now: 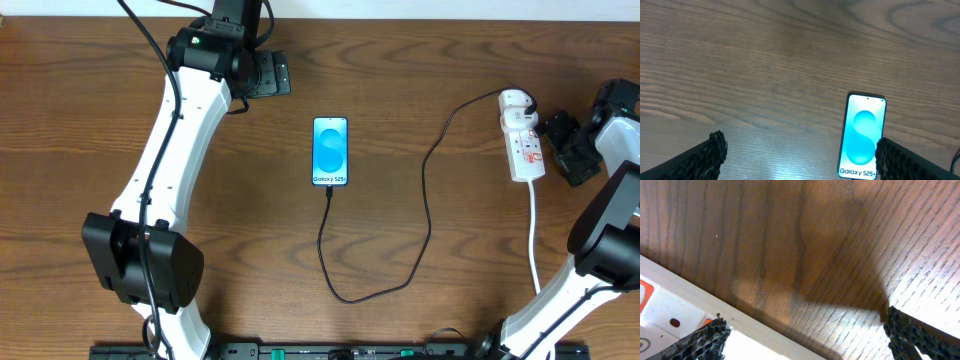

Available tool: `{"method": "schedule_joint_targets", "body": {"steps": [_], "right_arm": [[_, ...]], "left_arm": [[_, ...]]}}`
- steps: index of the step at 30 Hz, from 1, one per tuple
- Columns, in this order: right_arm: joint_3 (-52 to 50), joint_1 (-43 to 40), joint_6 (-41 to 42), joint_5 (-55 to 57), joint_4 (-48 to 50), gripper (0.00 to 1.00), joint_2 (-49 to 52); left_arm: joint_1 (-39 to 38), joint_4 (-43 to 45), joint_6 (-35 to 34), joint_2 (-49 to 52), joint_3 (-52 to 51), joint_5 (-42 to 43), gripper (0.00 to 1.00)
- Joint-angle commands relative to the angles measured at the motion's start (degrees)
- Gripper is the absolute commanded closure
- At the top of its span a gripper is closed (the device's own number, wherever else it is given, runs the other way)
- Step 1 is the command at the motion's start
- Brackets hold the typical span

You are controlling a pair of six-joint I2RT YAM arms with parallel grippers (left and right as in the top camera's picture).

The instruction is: Plug charger to phone and switch on socket

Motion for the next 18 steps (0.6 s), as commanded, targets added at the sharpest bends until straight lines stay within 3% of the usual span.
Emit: {"method": "schedule_joint_targets", "body": {"steps": [1,18], "right_arm": [[-0.35,1.38,-0.33,-0.46,-0.52,0.01,1.05],[-0.35,3.32,-1.36,-1.05,-0.26,0.01,1.07]], "left_arm": [[-0.07,-0.2,-0.09,0.24,-0.11,-0.76,0.04],[-0.07,-0.2,-0.09,0.24,-0.11,-0.76,0.04]]}}
